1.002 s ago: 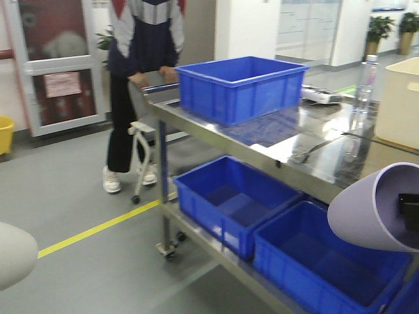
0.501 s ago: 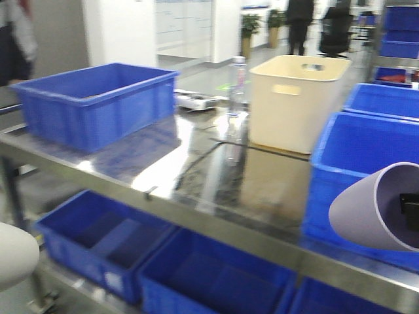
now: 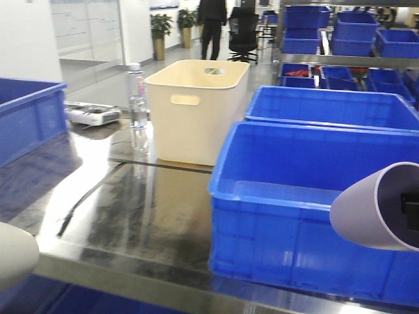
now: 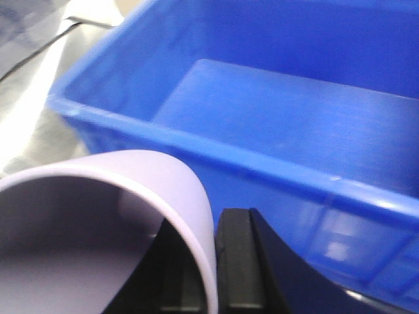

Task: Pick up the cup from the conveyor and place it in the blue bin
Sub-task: 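Hold both cups while the base drives to the cart of blue bins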

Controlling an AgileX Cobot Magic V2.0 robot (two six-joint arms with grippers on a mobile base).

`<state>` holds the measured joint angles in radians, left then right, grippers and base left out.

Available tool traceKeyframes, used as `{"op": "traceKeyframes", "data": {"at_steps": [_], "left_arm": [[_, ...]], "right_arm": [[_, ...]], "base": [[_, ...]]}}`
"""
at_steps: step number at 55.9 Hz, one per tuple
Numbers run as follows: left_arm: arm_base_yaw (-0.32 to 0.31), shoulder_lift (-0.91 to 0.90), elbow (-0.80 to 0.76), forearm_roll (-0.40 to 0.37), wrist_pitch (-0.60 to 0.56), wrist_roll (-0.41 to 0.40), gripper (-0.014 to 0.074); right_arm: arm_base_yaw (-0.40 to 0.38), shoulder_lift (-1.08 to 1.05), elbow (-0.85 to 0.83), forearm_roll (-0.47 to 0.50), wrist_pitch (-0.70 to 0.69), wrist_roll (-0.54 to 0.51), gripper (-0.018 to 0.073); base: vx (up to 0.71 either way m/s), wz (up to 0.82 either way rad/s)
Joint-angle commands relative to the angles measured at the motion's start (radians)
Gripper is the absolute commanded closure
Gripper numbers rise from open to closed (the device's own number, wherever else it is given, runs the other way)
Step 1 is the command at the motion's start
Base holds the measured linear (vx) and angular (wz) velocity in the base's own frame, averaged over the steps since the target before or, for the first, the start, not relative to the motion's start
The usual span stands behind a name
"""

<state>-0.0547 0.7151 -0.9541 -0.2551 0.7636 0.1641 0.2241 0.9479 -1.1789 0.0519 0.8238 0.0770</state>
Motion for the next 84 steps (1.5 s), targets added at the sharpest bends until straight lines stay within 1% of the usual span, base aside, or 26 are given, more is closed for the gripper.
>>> {"op": "traceKeyframes", "data": {"at_steps": [1,40,84], "left_arm": [[-0.006,-0.005,-0.025,-0.025,-0.078,-0.002,0.0601],[-0.006,-0.005,-0.025,-0.025,-0.078,-0.002,0.0601],[-0.006,-0.005,-0.025,-0.025,-0.078,-0.002,0.0601]], "right_arm": [[0.001,-0.013,-0.029,-0.003,-0.085,0.0,0.0568],[0.001,-0.013,-0.029,-0.003,-0.085,0.0,0.0568],[0.001,-0.013,-0.029,-0.003,-0.085,0.0,0.0568]], "base": [[0.19,-0.36],[0.14,-0.28],[0.05,-0.11]]}}
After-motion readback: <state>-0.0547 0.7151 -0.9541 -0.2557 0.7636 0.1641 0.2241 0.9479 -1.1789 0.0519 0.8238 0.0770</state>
